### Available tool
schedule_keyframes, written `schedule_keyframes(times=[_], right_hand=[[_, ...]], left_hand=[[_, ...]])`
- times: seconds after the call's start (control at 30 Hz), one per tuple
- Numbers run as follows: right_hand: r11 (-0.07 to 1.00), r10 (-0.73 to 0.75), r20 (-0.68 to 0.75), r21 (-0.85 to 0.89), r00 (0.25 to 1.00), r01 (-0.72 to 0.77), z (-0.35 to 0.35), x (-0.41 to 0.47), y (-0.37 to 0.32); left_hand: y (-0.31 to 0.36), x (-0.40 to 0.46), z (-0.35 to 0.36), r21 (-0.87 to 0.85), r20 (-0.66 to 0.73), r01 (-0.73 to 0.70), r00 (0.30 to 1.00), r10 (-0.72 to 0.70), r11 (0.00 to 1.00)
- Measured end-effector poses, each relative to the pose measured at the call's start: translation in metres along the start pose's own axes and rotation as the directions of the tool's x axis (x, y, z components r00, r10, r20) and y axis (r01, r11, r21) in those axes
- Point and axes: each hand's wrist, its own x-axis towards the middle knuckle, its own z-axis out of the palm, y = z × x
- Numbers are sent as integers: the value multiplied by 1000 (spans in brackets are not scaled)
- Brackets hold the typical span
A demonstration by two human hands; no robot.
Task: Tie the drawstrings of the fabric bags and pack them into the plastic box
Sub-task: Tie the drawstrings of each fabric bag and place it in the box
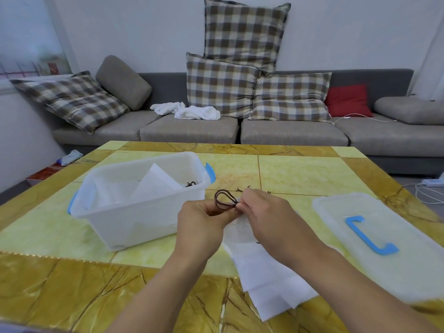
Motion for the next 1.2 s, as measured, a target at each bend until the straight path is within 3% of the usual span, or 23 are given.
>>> schedule_keyframes(times=[0.17, 0.27, 0.33, 0.43, 0.53, 0.6, 0.67, 0.77, 0.9, 1.03, 1.2], right_hand=[[1000, -4, -78, -9, 997, 4, 5, 0, -5], [969, 104, -182, 240, 978, -58, 4, 3, -5], [898, 208, -170, 424, 963, -119, 2, 5, -4], [903, 180, -198, 422, 963, -82, -1, 7, -2], [905, 164, -171, 417, 972, -79, 1, 6, -1], [907, 166, -160, 412, 973, -87, 1, 5, 1], [901, 175, -167, 424, 970, -90, -2, 5, 3], [907, 174, -132, 408, 976, -106, -10, 5, 7], [884, 194, -95, 448, 976, -132, -13, 4, 8], [872, 194, -32, 463, 980, -158, -10, 3, 6], [893, 190, -22, 419, 982, -163, -7, 3, 6]], left_hand=[[2, 1, -1, -79, -34, 4, 999, -7, 997], [3, 4, -4, -192, 97, 77, 993, -59, 978], [4, 6, -6, -275, 227, 142, 971, -79, 951], [10, 4, -5, -355, 393, 299, 908, -148, 886], [14, 1, 1, -347, 386, 385, 890, -243, 856], [13, 2, 4, -211, 289, 259, 938, -193, 943], [14, 1, 2, -64, 206, 70, 977, -55, 995], [14, 4, -6, 94, 131, -149, 982, 136, 984], [15, 7, -13, 157, 119, -243, 967, 226, 957], [10, 11, -21, 348, 120, -389, 921, 371, 853], [7, 8, -16, 336, 107, -363, 931, 348, 869]])
